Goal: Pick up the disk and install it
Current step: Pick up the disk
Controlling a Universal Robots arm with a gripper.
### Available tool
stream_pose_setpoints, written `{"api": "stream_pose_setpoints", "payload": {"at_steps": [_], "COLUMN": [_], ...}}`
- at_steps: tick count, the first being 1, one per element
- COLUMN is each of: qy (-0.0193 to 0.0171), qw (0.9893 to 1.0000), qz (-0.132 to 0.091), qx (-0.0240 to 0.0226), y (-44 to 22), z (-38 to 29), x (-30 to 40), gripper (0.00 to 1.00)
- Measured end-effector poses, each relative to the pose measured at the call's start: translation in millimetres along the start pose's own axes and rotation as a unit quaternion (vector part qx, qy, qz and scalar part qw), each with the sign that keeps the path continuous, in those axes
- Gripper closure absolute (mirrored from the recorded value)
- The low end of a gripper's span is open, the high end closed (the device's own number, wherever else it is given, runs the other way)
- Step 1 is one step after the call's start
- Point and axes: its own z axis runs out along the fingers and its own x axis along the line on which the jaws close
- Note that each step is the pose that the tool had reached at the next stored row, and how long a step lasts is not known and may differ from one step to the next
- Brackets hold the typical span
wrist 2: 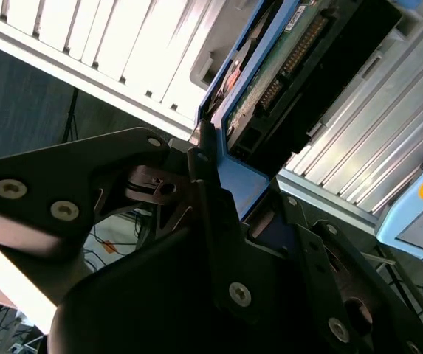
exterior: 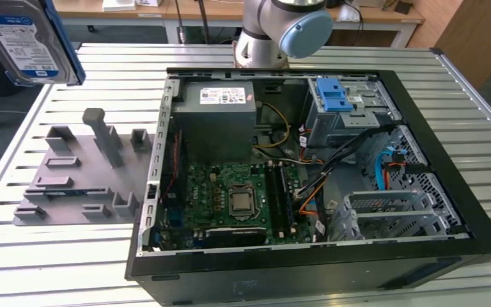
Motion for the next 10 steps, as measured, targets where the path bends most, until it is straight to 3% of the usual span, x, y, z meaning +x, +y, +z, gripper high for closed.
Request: {"api": "stream_pose_setpoints", "payload": {"at_steps": [10], "qy": [0.0], "qw": [1.0], "qz": [0.0], "qx": [0.0], "y": [0.1], "z": [-5.2], "x": [-0.4], "gripper": [0.64]}}
